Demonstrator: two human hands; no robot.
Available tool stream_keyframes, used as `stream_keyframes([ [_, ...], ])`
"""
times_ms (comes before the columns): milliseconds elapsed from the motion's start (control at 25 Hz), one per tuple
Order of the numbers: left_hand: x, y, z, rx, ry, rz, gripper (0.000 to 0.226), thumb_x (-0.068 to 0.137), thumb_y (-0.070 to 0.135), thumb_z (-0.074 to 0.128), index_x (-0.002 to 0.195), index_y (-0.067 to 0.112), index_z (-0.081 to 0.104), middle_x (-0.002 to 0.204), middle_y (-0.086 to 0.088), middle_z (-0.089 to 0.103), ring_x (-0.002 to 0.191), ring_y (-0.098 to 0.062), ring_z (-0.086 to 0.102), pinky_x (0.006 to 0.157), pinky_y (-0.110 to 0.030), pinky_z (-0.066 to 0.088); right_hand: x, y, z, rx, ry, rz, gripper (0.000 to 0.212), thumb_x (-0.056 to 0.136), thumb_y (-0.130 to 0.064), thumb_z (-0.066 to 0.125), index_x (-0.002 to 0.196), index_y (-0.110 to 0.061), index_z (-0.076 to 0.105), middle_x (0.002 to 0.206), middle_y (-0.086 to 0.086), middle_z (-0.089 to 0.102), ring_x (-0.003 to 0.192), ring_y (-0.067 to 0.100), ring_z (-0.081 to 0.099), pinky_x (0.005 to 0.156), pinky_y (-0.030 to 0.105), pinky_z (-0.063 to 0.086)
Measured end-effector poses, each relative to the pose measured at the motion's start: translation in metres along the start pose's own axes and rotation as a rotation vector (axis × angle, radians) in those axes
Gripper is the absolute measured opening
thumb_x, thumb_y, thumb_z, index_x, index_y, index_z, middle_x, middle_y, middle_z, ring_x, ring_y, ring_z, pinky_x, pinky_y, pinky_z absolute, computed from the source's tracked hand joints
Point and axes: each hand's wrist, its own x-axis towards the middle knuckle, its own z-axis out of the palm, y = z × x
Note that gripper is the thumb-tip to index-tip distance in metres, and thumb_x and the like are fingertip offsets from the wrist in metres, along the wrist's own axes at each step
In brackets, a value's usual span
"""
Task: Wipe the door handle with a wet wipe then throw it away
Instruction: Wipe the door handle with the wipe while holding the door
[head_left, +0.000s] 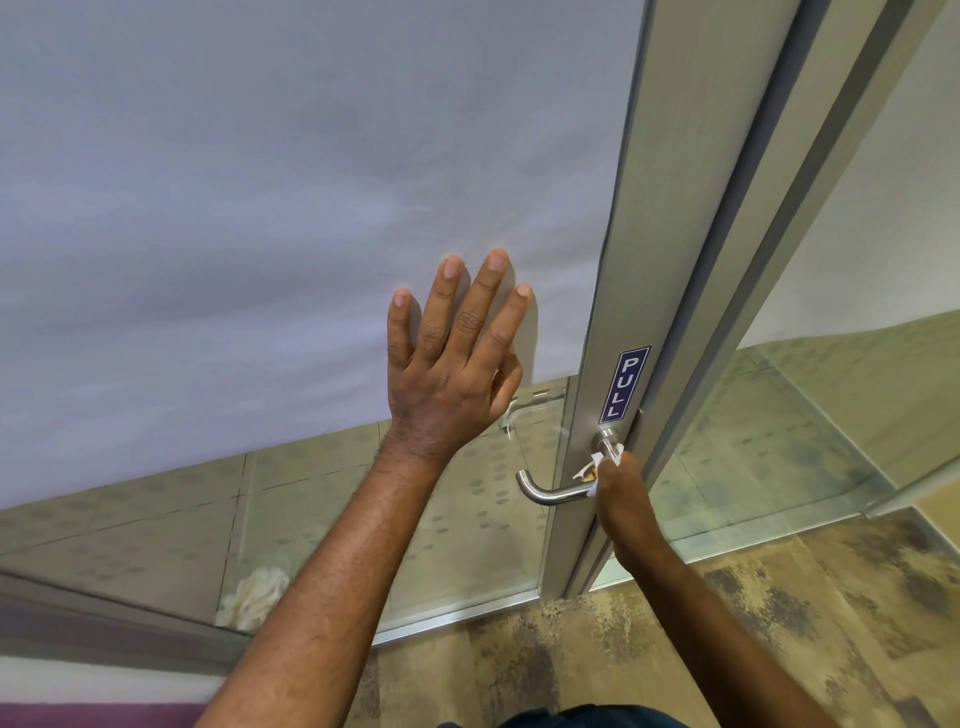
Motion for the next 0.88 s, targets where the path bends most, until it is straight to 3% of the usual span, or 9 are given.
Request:
stream_keyframes([
  [80,0.000,0.001,0.000,0.000,-0.002,0.001,0.066,0.097,0.027,0.059,0.161,0.025,0.044,0.180,0.002,0.010,0.168,-0.025,0.006,0.137,-0.052,-0.003,0.002,0.002,-0.001,-0.226,0.050,-0.110,0.030,0.109,-0.035,0.033,0.110,-0.012,0.052,0.093,0.009,0.066,0.087,0.028,0.063,0.093,0.053,0.048],
  [160,0.000,0.000,-0.001,-0.005,-0.008,0.001,0.065,0.097,0.027,0.059,0.161,0.024,0.045,0.180,0.002,0.009,0.168,-0.025,0.005,0.137,-0.052,-0.003,0.008,0.001,-0.002,-0.236,0.046,-0.129,0.033,0.109,-0.038,0.033,0.105,-0.013,0.054,0.094,0.010,0.067,0.088,0.029,0.063,0.089,0.050,0.049],
  [280,0.000,0.000,0.000,0.001,-0.010,0.001,0.065,0.098,0.027,0.059,0.161,0.024,0.045,0.180,0.001,0.009,0.168,-0.025,0.005,0.137,-0.052,-0.004,0.011,-0.001,-0.001,0.025,-0.029,-0.099,0.038,0.109,-0.040,0.038,0.095,-0.014,0.061,0.083,0.006,0.063,0.077,0.022,0.057,0.065,0.033,0.044],
  [440,-0.001,0.000,0.000,-0.002,-0.014,0.000,0.065,0.098,0.027,0.058,0.161,0.024,0.044,0.180,0.001,0.010,0.168,-0.026,0.005,0.137,-0.052,-0.004,0.017,0.003,-0.004,0.453,-0.107,0.151,0.036,0.106,-0.046,0.045,0.106,-0.015,0.065,0.093,0.006,0.063,0.086,0.023,0.063,0.075,0.032,0.052],
  [560,-0.001,-0.001,0.000,-0.008,-0.020,-0.002,0.066,0.098,0.027,0.058,0.162,0.024,0.042,0.180,0.001,0.009,0.169,-0.026,0.004,0.136,-0.053,-0.004,0.020,0.002,-0.006,0.821,-0.223,0.350,0.040,0.104,-0.049,0.048,0.094,-0.014,0.064,0.072,0.002,0.057,0.073,0.020,0.062,0.073,0.032,0.054],
  [640,-0.001,-0.001,0.000,-0.005,-0.024,0.000,0.066,0.099,0.028,0.058,0.163,0.024,0.041,0.180,0.001,0.009,0.169,-0.026,0.004,0.136,-0.053,-0.004,0.021,0.000,-0.005,0.915,-0.240,0.417,0.046,0.105,-0.050,0.045,0.081,-0.015,0.061,0.057,-0.001,0.051,0.060,0.018,0.058,0.067,0.031,0.052],
  [760,-0.001,-0.001,-0.001,-0.009,-0.025,-0.002,0.066,0.099,0.028,0.057,0.163,0.025,0.041,0.180,0.001,0.008,0.169,-0.026,0.004,0.136,-0.053,-0.004,0.020,-0.002,0.000,0.817,-0.112,0.392,0.042,0.108,-0.043,0.039,0.091,-0.013,0.062,0.065,0.001,0.056,0.062,0.017,0.054,0.061,0.029,0.052],
  [880,-0.001,-0.001,0.000,-0.004,-0.020,0.005,0.066,0.099,0.028,0.057,0.163,0.025,0.040,0.180,0.001,0.009,0.169,-0.026,0.005,0.136,-0.053,-0.004,0.009,0.000,0.005,0.382,0.026,0.217,0.042,0.108,-0.045,0.034,0.110,-0.013,0.061,0.091,0.007,0.063,0.081,0.019,0.058,0.068,0.032,0.047],
])
